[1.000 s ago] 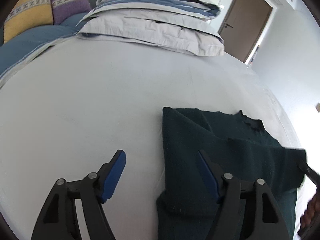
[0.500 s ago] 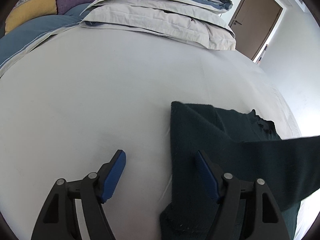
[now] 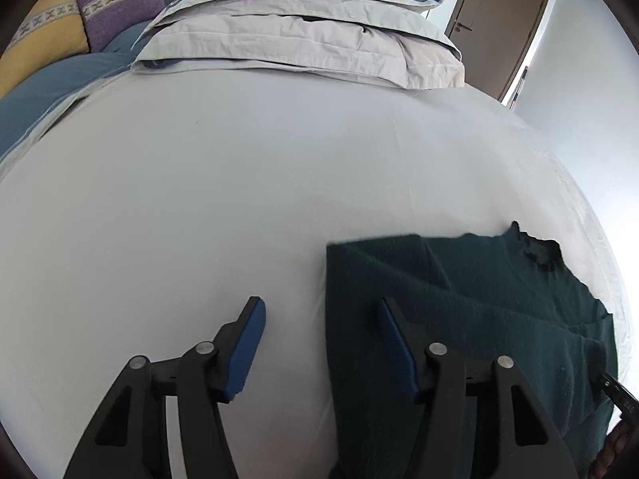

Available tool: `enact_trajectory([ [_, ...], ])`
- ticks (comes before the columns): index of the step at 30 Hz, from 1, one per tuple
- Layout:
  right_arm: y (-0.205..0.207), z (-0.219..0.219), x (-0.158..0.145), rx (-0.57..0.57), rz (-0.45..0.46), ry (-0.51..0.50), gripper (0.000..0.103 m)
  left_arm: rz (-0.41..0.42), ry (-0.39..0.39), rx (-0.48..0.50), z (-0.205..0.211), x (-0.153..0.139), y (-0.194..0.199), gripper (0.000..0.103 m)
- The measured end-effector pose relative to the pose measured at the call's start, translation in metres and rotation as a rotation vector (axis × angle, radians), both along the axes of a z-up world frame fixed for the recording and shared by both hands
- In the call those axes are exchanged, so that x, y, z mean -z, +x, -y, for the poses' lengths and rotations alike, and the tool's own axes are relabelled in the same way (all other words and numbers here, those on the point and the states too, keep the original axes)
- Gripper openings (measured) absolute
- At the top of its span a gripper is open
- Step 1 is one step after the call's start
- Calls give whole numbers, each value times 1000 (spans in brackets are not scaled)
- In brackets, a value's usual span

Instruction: Fold small clothes

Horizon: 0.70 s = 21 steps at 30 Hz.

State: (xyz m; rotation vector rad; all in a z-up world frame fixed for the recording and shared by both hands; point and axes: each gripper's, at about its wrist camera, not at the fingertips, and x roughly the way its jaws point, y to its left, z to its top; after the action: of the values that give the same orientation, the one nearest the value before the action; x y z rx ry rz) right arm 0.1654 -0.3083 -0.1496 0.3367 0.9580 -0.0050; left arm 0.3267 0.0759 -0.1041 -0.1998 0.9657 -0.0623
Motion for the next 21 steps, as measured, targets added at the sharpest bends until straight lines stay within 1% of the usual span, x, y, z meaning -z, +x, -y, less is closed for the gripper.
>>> enact_trajectory([
  [2, -2, -6, -3, -16, 7, -21, 8, -24, 0, 12, 0, 6, 8, 54],
  [4, -4, -8, -8, -26, 10, -16, 8, -26, 20, 29, 4, 8, 15, 50],
  [5, -3, -10, -10, -28, 8, -14, 8, -24, 24, 37, 5, 9, 17, 40],
  [6, -2, -14, -14, -33, 8, -22, 8, -26, 21, 46, 7, 10, 20, 25],
  [8, -1, -17, -16, -32, -6, -73, 7, -26, 27, 53, 7, 11, 23, 15],
  [9, -1, -15, -15, -17, -15, -77, 7, -18, 46, 53, 7, 12, 24, 12],
  [13, -6, 4, -12, 32, -3, 27, 7, 27, 91, 63, 9, 17, 16, 10],
  [16, -8, 1, -17, 15, 8, 21, 7, 39, 97, 50, 7, 18, 16, 10],
  [19, -5, -3, -29, -9, 52, 18, 7, 53, 117, 36, 8, 18, 14, 10],
  [21, -2, 1, -32, 1, 53, 10, 7, 61, 113, 28, 6, 19, 12, 10],
])
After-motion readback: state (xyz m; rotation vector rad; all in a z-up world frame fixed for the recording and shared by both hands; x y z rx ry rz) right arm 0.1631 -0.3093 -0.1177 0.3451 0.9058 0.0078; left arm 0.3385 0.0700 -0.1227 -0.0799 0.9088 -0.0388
